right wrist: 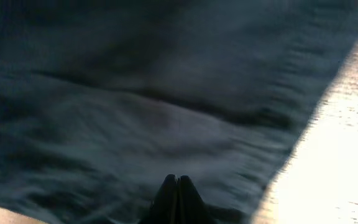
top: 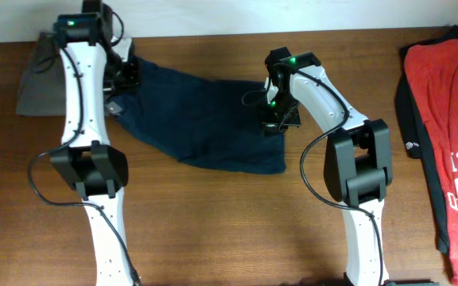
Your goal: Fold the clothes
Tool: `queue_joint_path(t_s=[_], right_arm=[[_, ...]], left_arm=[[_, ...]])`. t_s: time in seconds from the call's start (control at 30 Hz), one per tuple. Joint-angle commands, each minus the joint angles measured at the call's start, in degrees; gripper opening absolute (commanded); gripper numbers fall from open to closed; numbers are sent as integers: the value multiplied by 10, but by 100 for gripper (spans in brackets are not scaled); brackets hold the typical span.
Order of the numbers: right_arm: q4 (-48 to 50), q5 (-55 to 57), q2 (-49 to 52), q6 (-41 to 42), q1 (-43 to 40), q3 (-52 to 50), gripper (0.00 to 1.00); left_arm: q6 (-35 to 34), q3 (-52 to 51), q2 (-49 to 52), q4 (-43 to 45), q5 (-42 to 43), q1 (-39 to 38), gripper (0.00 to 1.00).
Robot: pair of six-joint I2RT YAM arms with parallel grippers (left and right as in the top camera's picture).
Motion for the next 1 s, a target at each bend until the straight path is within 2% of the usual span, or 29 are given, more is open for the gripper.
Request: queue_joint_path(t_s=[0.0,0.17,0.37,0.8,0.97], right_arm=[[8,-3,10,16,6,-19,4],[30,-10,10,16,10,-53,4],[70,-36,10,30,17,-94,4],[91,-68,10,50,56,-97,4],[110,-68,10,66,86,-97,4]], left_arm=[[-27,11,-37,-1,10,-19,1],[-33,11,-58,0,8,-33,1],[-40,11,-84,-1,-39,-25,1],[-38,11,-108,-1,-43,25,1],[-39,11,-108,-1,-98,27,1]])
